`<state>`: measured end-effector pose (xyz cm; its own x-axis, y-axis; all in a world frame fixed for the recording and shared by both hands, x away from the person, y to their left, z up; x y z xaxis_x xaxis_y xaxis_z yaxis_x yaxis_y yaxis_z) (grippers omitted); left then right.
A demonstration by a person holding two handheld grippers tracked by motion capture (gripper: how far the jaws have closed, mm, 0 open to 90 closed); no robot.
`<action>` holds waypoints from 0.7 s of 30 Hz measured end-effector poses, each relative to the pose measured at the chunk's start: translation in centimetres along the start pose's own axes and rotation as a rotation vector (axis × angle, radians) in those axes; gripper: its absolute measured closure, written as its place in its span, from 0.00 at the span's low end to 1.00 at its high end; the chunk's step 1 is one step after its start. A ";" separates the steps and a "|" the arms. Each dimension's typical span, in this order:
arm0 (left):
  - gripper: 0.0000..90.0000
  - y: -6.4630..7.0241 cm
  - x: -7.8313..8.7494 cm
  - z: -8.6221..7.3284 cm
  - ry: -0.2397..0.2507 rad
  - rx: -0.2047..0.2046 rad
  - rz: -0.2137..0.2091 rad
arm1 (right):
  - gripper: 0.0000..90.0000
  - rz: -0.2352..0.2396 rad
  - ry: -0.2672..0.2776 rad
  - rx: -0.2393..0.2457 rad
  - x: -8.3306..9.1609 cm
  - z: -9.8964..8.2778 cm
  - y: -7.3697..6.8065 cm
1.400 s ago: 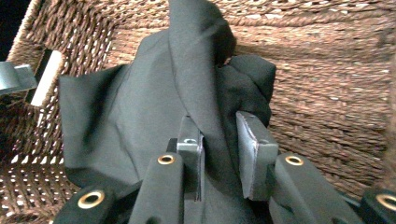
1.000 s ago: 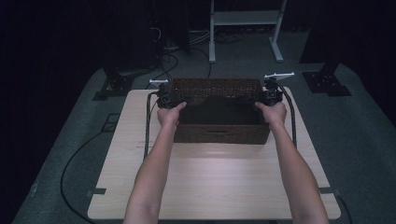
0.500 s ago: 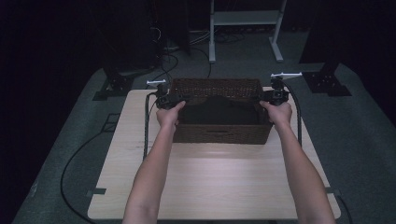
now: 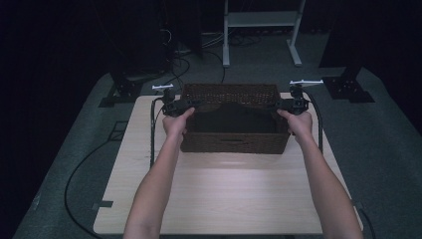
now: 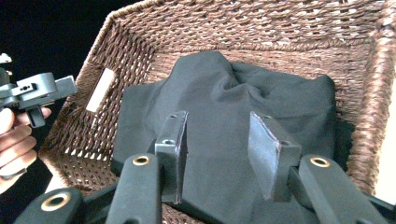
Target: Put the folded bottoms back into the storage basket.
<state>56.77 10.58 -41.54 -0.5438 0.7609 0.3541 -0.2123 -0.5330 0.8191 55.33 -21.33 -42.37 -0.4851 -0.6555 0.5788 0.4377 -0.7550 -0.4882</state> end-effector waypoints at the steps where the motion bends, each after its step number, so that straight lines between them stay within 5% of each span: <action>1: 0.64 0.0 0.0 0.0 0.000 0.000 0.000 | 0.64 0.000 0.000 0.000 0.0 0.0 0.0; 10: 0.63 1.7 0.9 -0.5 -0.011 -0.057 -0.024 | 0.61 0.044 0.006 0.023 0.6 -0.1 -1.0; 21: 0.61 2.2 1.5 -1.5 -0.029 -0.106 -0.027 | 0.53 0.059 -0.009 0.060 1.1 -0.4 -2.1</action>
<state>54.29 10.00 -39.88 -0.5132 0.7851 0.3469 -0.3120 -0.5472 0.7767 53.56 -20.47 -40.92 -0.4501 -0.6987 0.5561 0.5102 -0.7123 -0.4820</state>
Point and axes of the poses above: each handheld gripper's, and its own axes: x roughly backward along the jaws, z roughly out of its top, y roughly to its right, the point moved 8 cm from there along -x, roughly forward along the jaws, and after that the axes turned 10 degrees about x, right-handed, at the moved point
